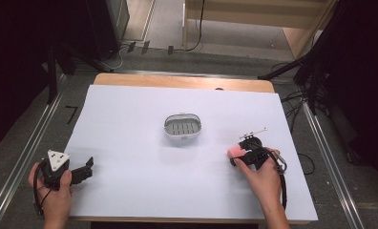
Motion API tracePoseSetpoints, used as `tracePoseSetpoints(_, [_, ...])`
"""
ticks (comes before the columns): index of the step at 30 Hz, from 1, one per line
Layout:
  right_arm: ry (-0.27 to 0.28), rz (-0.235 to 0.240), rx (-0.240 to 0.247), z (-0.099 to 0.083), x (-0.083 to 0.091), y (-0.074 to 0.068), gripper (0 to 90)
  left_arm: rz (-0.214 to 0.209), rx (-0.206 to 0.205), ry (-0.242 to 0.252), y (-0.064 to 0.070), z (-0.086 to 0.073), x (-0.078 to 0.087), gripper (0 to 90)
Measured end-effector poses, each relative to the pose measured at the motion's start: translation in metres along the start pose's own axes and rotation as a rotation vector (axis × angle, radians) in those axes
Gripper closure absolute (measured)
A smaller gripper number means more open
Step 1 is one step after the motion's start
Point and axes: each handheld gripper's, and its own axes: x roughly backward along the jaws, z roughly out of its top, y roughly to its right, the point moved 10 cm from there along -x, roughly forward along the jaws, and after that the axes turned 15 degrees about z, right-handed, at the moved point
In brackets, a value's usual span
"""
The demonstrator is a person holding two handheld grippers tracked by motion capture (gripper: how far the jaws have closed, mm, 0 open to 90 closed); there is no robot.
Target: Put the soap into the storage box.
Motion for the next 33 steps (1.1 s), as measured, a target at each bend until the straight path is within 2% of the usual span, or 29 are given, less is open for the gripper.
tracePoseSetpoints(2, [-0.009,-0.003,0.027,0.000,0.000,0.001,38.0,0.000,0.000,0.000,0.000,0.000,0.000,6.5])
tracePoseSetpoints(5, [-0.011,-0.008,0.042,0.001,0.000,0.001,38.1,0.000,0.000,-0.001,0.000,0.000,0.000,6.5])
tracePoseSetpoints(7, [-0.022,-0.018,0.085,0.003,0.000,0.000,38.1,0.000,-0.001,-0.001,0.000,0.000,0.000,6.5])
tracePoseSetpoints(9, [-0.029,-0.019,0.102,0.004,0.000,0.000,38.1,-0.001,0.001,-0.002,0.000,0.000,0.000,6.5])
tracePoseSetpoints(11, [-0.035,-0.009,0.116,0.005,0.000,-0.002,38.1,-0.002,0.002,-0.004,0.000,0.000,0.000,6.5])
tracePoseSetpoints(12, [-0.035,0.003,0.140,0.008,0.001,-0.004,38.2,-0.004,0.000,-0.010,0.000,-0.001,0.000,6.5])
tracePoseSetpoints(14, [-0.033,0.005,0.145,0.009,0.001,-0.006,38.1,-0.004,-0.001,-0.010,0.000,-0.001,0.000,6.5])
tracePoseSetpoints(19, [-0.044,0.031,0.210,0.016,0.002,-0.012,38.2,-0.004,0.003,-0.009,0.000,0.000,0.000,6.5])
tracePoseSetpoints(20, [-0.045,0.034,0.237,0.020,0.003,-0.014,38.2,-0.007,0.005,-0.009,0.000,0.000,-0.001,6.5])
tracePoseSetpoints(25, [-0.040,0.047,0.278,0.028,0.006,-0.020,38.2,-0.011,0.008,-0.012,-0.001,0.000,0.000,6.5])
tracePoseSetpoints(26, [-0.034,0.066,0.300,0.033,0.006,-0.025,38.2,-0.012,0.008,-0.011,-0.001,0.000,0.000,6.5])
tracePoseSetpoints(28, [-0.031,0.070,0.310,0.035,0.006,-0.027,38.2,-0.013,0.010,-0.012,0.000,-0.001,0.000,6.5])
tracePoseSetpoints(31, [-0.045,0.082,0.350,0.041,0.003,-0.034,38.2,-0.015,0.012,-0.012,-0.001,0.000,0.000,6.5])
tracePoseSetpoints(33, [-0.051,0.084,0.358,0.042,0.002,-0.035,38.2,-0.014,0.012,-0.011,-0.001,0.000,0.000,6.5])
